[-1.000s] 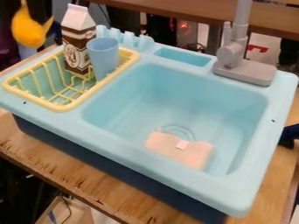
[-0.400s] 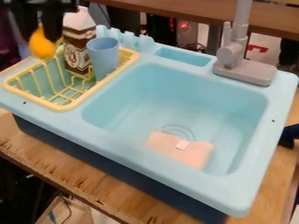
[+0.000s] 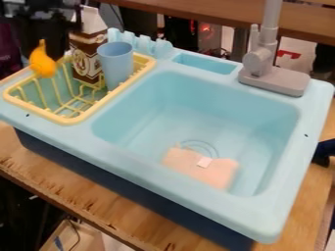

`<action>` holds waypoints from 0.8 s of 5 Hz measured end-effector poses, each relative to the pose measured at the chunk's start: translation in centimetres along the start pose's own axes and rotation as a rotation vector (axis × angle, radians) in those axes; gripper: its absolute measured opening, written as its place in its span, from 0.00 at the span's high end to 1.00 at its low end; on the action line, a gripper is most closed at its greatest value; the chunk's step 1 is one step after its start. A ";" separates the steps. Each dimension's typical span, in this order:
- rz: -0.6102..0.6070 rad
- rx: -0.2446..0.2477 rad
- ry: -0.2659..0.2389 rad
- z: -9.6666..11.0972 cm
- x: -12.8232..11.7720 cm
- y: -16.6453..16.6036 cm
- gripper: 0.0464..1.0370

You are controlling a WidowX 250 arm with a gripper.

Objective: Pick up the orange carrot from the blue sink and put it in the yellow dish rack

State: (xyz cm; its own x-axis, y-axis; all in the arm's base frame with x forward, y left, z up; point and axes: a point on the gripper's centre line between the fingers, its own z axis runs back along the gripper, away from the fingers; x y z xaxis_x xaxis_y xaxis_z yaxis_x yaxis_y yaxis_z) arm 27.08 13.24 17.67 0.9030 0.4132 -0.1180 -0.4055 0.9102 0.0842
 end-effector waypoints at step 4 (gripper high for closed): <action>-0.158 -0.013 0.077 -4.8 1.0 -2.1 0.63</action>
State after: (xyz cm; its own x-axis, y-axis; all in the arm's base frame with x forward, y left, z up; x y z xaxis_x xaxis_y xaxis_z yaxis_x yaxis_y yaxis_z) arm 28.13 11.92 12.59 0.9422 0.2654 -0.2045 -0.2616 0.9641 0.0462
